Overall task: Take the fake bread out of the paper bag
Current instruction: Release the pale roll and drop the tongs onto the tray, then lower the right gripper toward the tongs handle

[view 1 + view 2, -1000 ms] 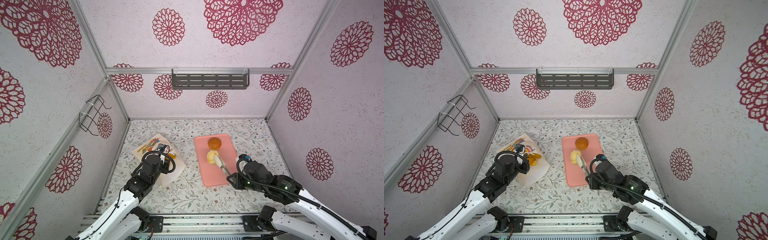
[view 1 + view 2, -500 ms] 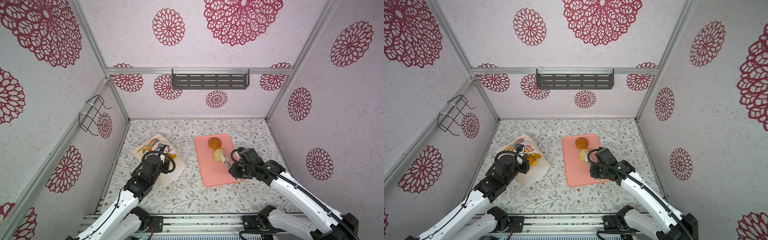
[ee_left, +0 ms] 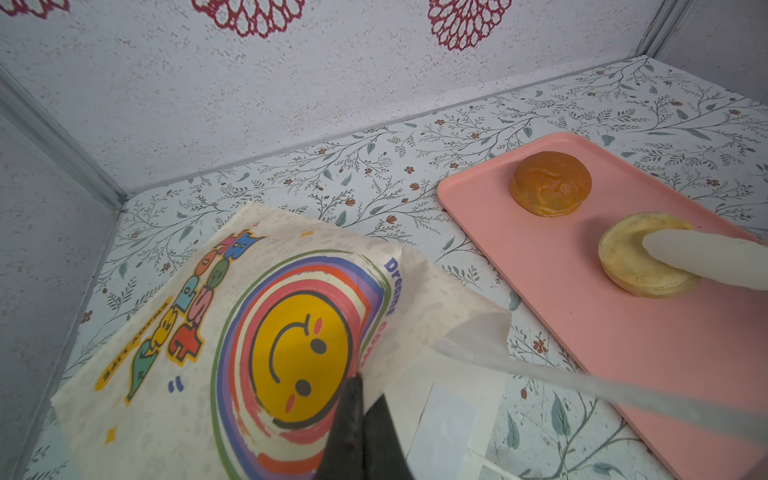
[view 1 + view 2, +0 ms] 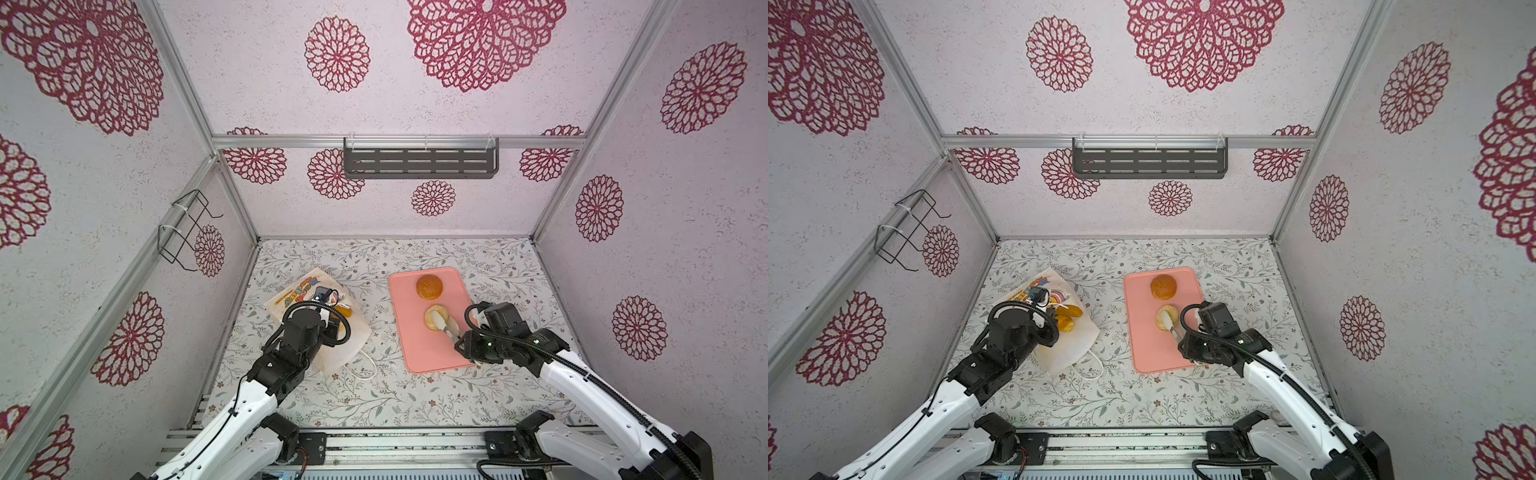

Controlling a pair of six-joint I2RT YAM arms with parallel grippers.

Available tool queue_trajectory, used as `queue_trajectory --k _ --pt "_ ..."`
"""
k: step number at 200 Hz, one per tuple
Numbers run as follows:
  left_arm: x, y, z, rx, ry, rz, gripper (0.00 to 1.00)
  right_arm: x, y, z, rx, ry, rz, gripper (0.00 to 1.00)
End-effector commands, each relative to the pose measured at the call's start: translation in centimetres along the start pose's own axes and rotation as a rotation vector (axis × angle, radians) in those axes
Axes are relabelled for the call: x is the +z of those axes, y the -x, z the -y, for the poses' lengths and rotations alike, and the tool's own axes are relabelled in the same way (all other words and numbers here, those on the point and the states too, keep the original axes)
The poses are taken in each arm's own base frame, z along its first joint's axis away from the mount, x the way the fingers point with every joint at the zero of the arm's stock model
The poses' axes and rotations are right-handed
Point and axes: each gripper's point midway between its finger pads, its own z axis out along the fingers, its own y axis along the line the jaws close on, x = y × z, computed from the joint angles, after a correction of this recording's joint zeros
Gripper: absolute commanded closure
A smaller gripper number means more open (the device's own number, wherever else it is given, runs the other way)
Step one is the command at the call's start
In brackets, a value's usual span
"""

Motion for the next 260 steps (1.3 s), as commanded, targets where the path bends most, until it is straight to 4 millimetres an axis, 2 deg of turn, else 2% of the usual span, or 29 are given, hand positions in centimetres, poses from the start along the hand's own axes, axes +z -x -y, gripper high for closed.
queue_trajectory --k 1,44,71,89,113,144,160,191,201,260 --pt "-0.7 2.0 -0.4 -0.035 0.006 0.057 1.0 -1.8 1.2 -0.5 -0.013 0.01 0.051 0.51" --pt "-0.8 2.1 -0.4 -0.037 0.004 0.062 1.0 -3.0 1.1 0.4 -0.021 -0.033 0.047 0.45" --pt "-0.9 2.2 -0.4 -0.037 0.003 0.063 1.0 -3.6 1.4 0.9 -0.007 -0.038 0.072 0.49" --pt "-0.9 2.2 -0.4 -0.038 0.003 0.067 1.0 -3.5 1.7 0.4 -0.004 0.005 0.084 0.54" --pt "-0.9 2.2 -0.4 -0.039 0.0 0.066 1.0 -2.8 1.3 0.1 0.006 0.037 0.068 0.51" --pt "-1.1 2.3 -0.5 -0.039 0.004 0.071 1.0 -1.2 -0.9 1.0 0.063 0.045 0.056 0.43" --pt "-1.1 2.3 -0.5 -0.041 0.006 0.073 1.0 -0.1 -2.9 1.1 0.067 0.046 0.031 0.39" --pt "-1.0 2.2 -0.6 -0.035 0.012 0.069 1.0 1.9 -6.5 1.2 0.006 -0.057 -0.02 0.34" --pt "-1.1 2.2 -0.6 -0.034 0.012 0.068 1.0 2.1 -7.1 1.2 -0.008 -0.082 -0.017 0.3" --pt "-1.1 2.0 -0.7 -0.031 0.018 0.063 1.0 4.4 -9.4 1.9 -0.143 -0.261 -0.067 0.27"
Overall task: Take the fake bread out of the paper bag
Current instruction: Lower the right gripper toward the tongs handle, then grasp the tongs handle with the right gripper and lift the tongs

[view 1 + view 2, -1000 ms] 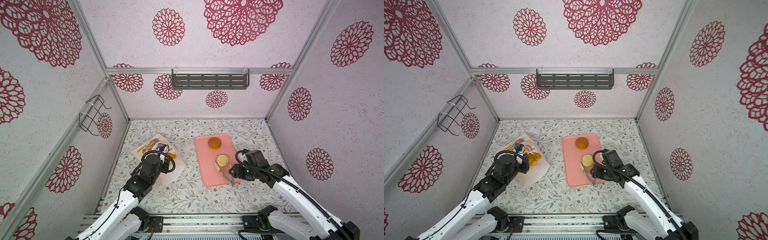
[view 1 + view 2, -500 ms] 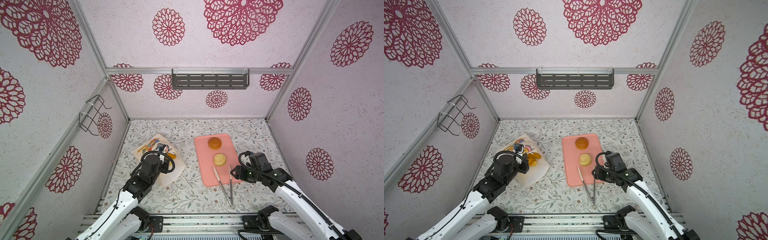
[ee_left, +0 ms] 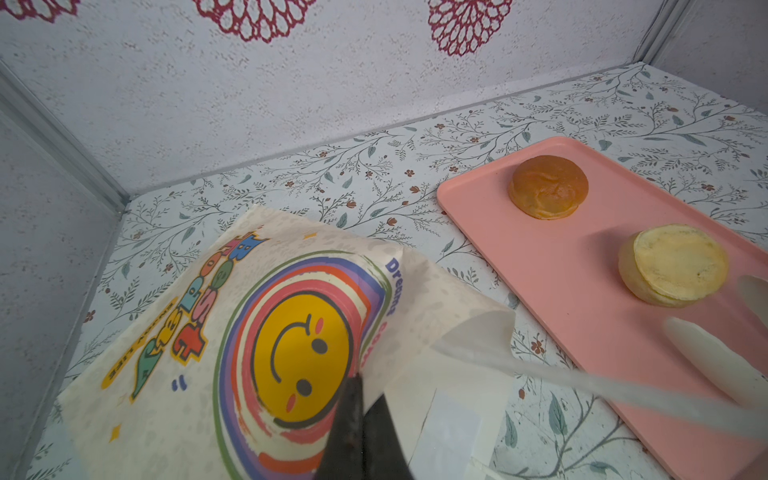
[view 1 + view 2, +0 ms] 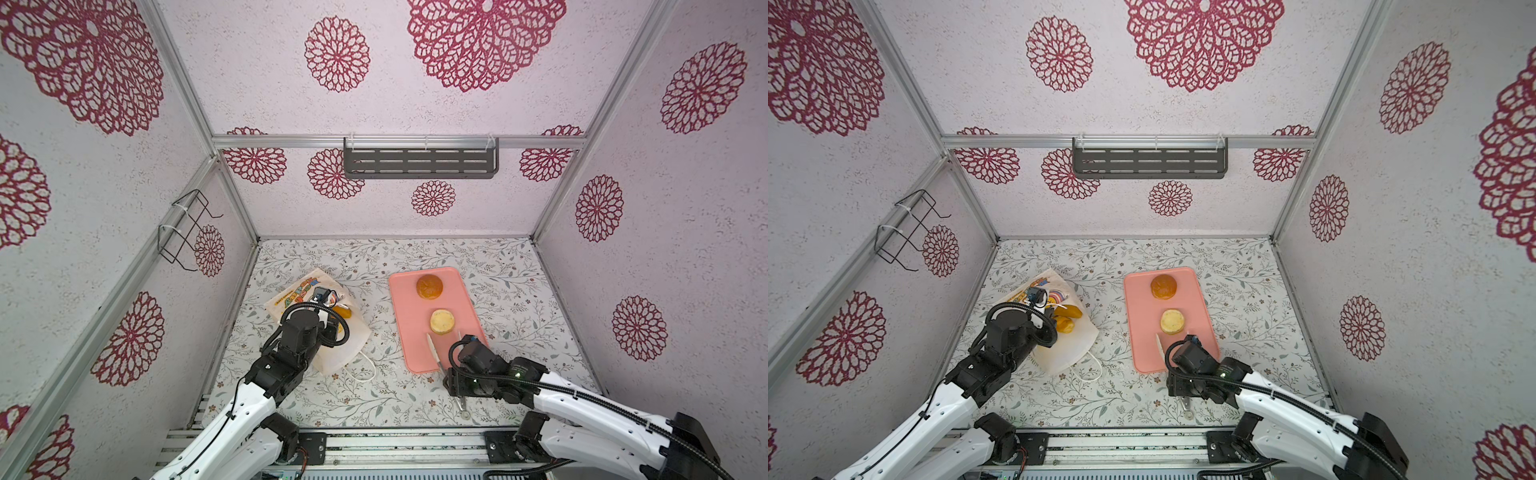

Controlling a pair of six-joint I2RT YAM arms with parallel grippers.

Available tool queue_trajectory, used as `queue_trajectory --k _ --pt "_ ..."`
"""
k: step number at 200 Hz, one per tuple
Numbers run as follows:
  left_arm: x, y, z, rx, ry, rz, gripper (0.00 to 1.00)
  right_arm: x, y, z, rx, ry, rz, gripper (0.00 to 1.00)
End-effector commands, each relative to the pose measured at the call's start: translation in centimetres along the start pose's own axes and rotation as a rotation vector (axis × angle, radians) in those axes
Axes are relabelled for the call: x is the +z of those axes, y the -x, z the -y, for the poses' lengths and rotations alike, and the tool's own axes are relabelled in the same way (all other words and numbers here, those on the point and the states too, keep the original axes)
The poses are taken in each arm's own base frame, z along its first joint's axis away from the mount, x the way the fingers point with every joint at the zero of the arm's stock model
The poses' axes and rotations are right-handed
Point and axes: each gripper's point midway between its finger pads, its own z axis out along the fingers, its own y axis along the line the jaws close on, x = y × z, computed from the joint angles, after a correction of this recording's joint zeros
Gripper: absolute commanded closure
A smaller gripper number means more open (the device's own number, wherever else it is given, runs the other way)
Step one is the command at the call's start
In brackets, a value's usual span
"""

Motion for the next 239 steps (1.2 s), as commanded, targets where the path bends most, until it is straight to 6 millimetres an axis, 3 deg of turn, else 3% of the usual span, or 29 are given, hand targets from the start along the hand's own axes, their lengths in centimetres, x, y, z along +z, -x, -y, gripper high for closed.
queue_trajectory --k 1,44,117,162,191,239 --pt "-0.7 1.9 -0.6 -0.026 0.019 0.055 1.0 0.3 0.5 0.4 -0.009 -0.103 0.047 0.27" --pt "-0.6 1.9 -0.5 -0.026 0.014 0.053 1.0 1.0 0.0 1.1 -0.011 -0.162 0.061 0.28" --pt "-0.3 1.5 -0.1 -0.012 0.002 0.028 1.0 3.9 -1.3 1.3 -0.027 -0.128 0.048 0.4" --pt "-0.3 1.4 -0.1 -0.01 0.005 0.027 1.0 4.3 -1.4 2.4 -0.053 -0.202 0.052 0.55" --pt "-0.3 1.4 -0.1 -0.009 0.004 0.025 1.0 2.6 -0.6 2.3 -0.068 -0.218 0.079 0.68" --pt "-0.3 1.6 0.1 -0.006 -0.002 0.026 1.0 -2.8 1.9 -0.4 -0.056 -0.035 0.208 0.7"
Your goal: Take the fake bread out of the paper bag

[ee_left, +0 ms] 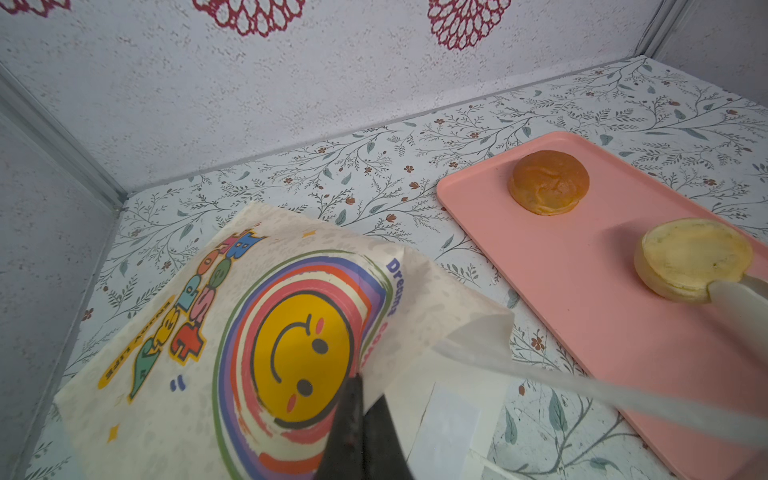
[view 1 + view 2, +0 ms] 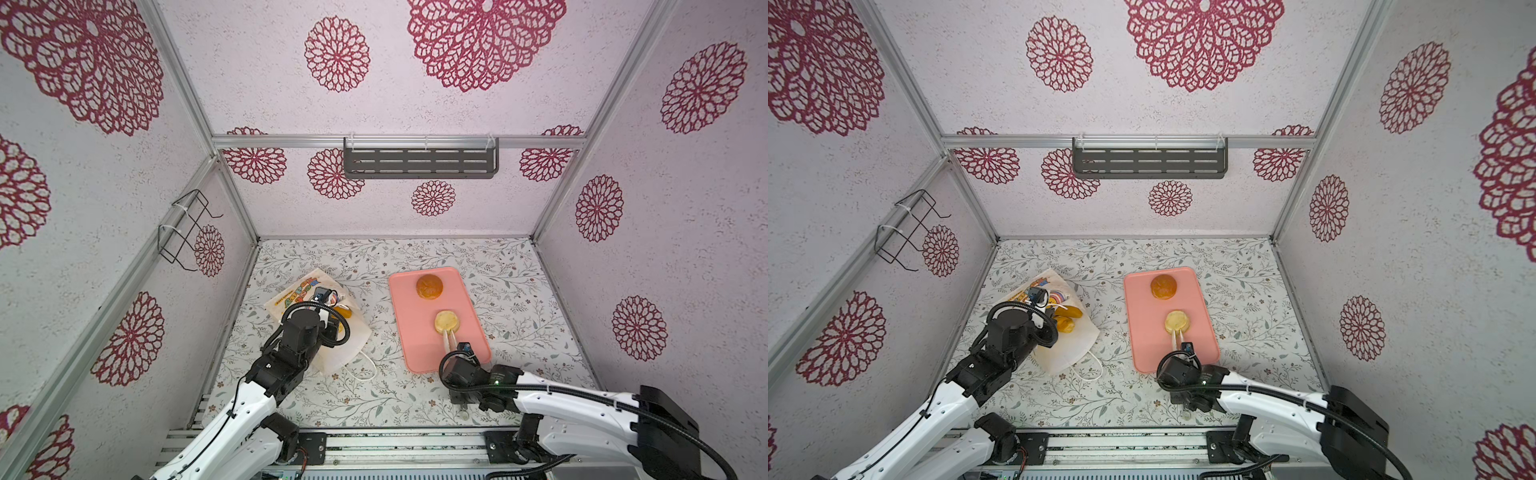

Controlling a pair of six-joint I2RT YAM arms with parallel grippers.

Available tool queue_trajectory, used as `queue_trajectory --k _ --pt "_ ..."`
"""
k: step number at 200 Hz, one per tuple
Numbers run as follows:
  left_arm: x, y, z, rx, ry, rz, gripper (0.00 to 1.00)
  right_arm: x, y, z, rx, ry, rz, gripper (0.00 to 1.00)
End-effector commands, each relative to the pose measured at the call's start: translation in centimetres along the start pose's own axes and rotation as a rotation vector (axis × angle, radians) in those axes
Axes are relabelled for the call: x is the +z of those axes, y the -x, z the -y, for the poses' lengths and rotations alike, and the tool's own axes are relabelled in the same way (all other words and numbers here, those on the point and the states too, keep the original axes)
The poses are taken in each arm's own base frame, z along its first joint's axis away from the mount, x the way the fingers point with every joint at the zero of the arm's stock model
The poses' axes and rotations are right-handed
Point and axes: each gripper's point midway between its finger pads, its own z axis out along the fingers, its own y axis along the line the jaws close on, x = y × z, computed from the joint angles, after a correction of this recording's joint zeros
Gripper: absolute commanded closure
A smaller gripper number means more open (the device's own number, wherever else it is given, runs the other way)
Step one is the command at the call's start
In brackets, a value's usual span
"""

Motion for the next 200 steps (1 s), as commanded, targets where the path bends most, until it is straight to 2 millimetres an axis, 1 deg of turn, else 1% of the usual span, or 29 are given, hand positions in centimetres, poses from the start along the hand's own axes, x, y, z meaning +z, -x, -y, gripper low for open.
queue_trajectory --k 1,22,52,66,83,100,148,158,169,200 --pt "-0.4 1.7 0.0 -0.01 -0.001 0.037 1.0 -3.4 2.4 -0.8 0.009 0.076 0.1 0.7" --pt "-0.4 1.7 -0.1 -0.012 0.001 0.038 1.0 -5.6 3.0 -1.2 0.031 0.146 0.123 0.69" --pt "-0.5 1.8 0.0 -0.013 -0.005 0.042 1.0 -8.2 3.5 -1.0 0.054 0.173 0.111 0.69" --pt "-0.5 1.8 0.1 -0.014 -0.007 0.041 1.0 -9.2 3.7 -1.2 0.066 0.191 0.102 0.65" --pt "-0.6 1.9 0.1 -0.016 -0.008 0.045 1.0 -9.9 4.1 -1.5 0.085 0.22 0.092 0.62" --pt "-0.6 2.0 0.1 -0.016 -0.01 0.047 1.0 -10.0 4.5 -1.5 0.101 0.227 0.075 0.59" --pt "-0.9 2.1 0.1 -0.017 -0.011 0.055 1.0 -9.1 6.0 -0.1 0.134 0.2 0.044 0.59" --pt "-0.9 2.1 0.1 -0.016 -0.011 0.057 1.0 -9.2 6.4 0.1 0.14 0.192 0.047 0.59" --pt "-0.9 2.2 0.1 -0.017 -0.01 0.058 1.0 -9.4 6.7 0.4 0.141 0.18 0.051 0.57" --pt "-0.9 2.2 0.1 -0.017 -0.013 0.057 1.0 -10.1 7.0 1.5 0.152 0.132 0.058 0.55"
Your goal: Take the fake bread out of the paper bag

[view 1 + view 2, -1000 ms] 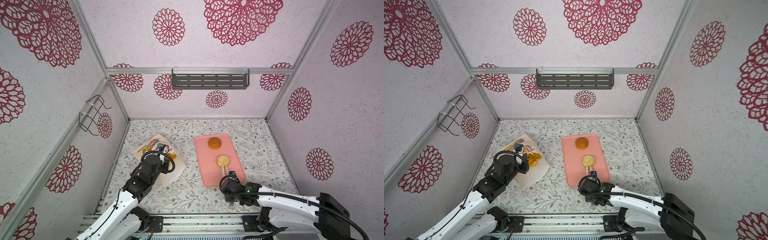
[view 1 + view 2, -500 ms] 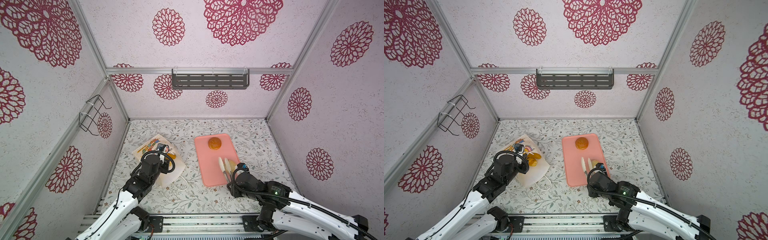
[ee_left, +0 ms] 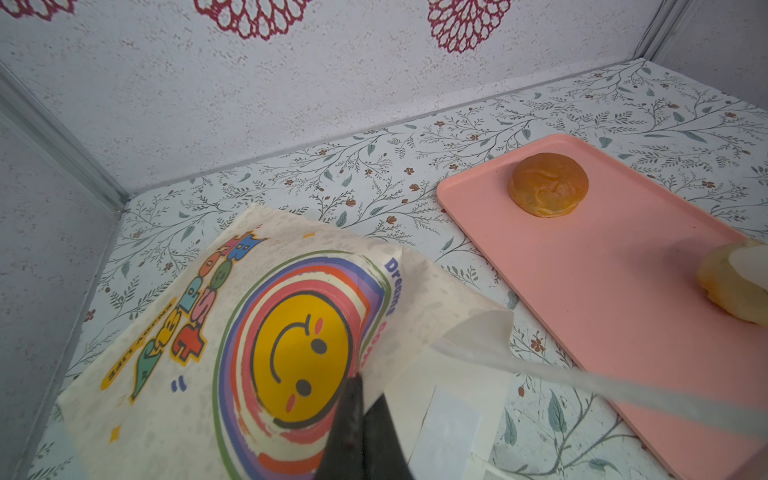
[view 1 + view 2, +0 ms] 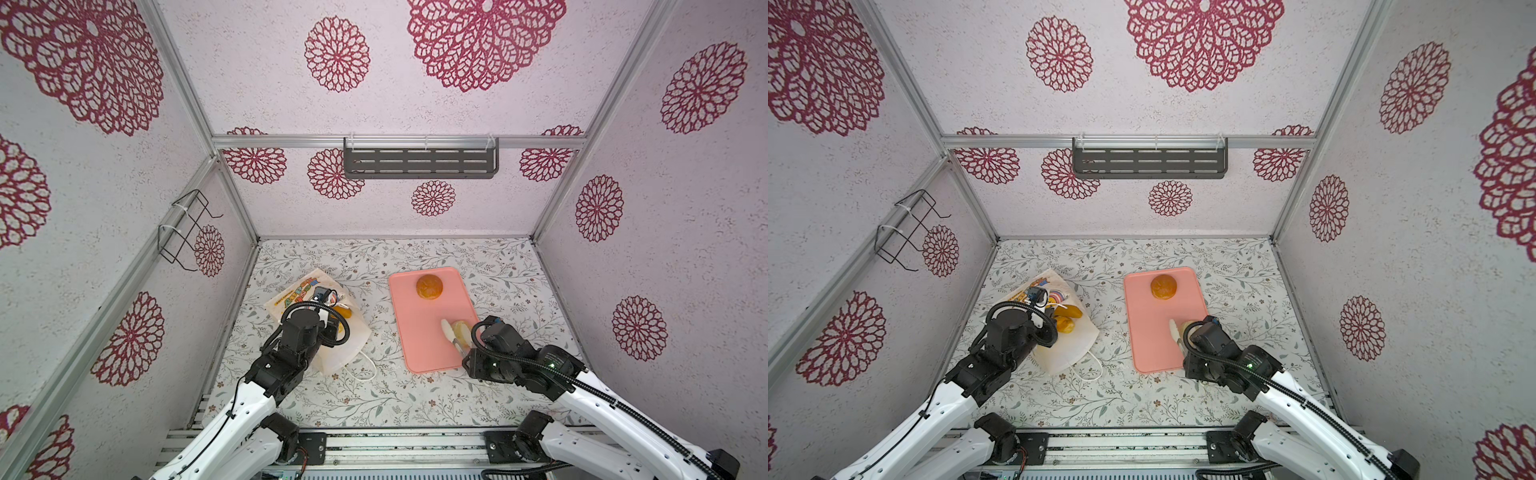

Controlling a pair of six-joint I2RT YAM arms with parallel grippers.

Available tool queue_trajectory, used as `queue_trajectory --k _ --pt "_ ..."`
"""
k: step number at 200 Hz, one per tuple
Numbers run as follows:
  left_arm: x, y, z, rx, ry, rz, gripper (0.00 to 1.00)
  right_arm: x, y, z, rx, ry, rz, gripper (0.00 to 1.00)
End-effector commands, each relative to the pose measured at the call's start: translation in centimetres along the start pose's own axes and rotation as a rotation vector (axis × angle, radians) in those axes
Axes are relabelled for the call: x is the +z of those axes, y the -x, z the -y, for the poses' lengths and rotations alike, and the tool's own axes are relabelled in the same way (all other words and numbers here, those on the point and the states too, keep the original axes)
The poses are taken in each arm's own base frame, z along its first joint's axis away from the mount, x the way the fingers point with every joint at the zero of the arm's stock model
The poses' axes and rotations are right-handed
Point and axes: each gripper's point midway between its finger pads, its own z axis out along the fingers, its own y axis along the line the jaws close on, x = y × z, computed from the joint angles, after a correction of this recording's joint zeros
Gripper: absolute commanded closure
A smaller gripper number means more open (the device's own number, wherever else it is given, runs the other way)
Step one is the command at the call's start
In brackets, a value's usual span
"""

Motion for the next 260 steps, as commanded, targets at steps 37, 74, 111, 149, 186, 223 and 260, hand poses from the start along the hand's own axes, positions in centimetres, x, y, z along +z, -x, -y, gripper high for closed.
queue_trajectory --k 37,74,111,149,186,223,260 --pt "-0.8 1.9 0.0 -0.016 -0.01 0.051 1.0 -2.2 0.4 1.7 0.021 -0.05 0.022 0.55" --pt "-0.5 1.8 0.3 -0.015 -0.02 0.037 1.0 -1.9 0.3 3.1 0.065 -0.058 0.006 0.56" --pt "-0.5 1.8 0.4 -0.014 -0.024 0.031 1.0 -1.4 0.9 2.9 0.057 -0.041 -0.023 0.59" --pt "-0.7 1.9 0.2 -0.014 -0.018 0.039 1.0 -1.7 2.2 1.0 0.022 -0.011 -0.05 0.63" --pt "-0.8 1.8 0.2 -0.015 -0.014 0.038 1.0 -3.2 3.5 0.1 -0.053 -0.087 -0.052 0.66" --pt "-0.8 1.9 0.1 -0.015 -0.014 0.038 1.0 -3.2 3.4 -0.5 -0.118 -0.176 -0.084 0.65" --pt "-0.9 1.9 0.1 -0.017 -0.013 0.039 1.0 -3.0 3.4 -1.0 -0.152 -0.255 -0.067 0.65"
